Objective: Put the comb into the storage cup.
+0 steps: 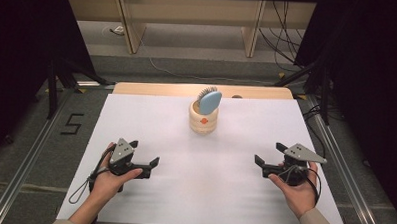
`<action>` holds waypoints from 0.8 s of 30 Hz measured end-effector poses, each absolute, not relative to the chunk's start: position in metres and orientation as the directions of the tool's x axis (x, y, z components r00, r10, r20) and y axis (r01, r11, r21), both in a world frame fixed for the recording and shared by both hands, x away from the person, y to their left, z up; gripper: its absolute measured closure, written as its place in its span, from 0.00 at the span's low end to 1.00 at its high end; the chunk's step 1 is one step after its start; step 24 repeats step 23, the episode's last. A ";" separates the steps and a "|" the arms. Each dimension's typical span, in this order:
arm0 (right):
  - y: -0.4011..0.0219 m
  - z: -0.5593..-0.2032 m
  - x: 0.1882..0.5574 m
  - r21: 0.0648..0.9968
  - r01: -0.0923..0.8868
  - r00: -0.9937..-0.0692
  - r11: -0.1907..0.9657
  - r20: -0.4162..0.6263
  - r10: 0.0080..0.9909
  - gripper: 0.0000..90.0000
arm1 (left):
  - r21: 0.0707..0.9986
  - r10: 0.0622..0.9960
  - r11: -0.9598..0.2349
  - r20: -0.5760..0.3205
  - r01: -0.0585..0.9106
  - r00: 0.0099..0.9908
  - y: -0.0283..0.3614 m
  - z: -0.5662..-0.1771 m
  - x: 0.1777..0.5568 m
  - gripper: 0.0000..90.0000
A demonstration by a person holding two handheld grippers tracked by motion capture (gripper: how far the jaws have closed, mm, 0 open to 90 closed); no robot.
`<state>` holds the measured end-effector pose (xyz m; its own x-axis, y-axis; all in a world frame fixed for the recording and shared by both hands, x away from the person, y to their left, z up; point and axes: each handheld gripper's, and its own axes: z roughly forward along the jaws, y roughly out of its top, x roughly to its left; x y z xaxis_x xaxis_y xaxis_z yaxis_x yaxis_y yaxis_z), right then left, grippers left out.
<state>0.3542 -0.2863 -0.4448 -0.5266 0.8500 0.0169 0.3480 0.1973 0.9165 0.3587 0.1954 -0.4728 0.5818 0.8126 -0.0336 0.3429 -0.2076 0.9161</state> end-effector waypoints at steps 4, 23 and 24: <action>-0.288 -0.449 0.353 0.913 0.361 -0.527 0.191 0.030 0.849 0.17 | 0.916 0.812 -0.208 -0.034 0.344 0.582 0.195 -0.473 0.359 0.03; -0.287 -0.451 0.353 0.913 0.359 -0.545 0.195 0.035 0.838 0.17 | 0.915 0.809 -0.211 -0.034 0.345 0.587 0.193 -0.474 0.359 0.03; -0.287 -0.451 0.353 0.913 0.359 -0.545 0.195 0.035 0.838 0.17 | 0.915 0.809 -0.211 -0.034 0.345 0.587 0.193 -0.474 0.359 0.03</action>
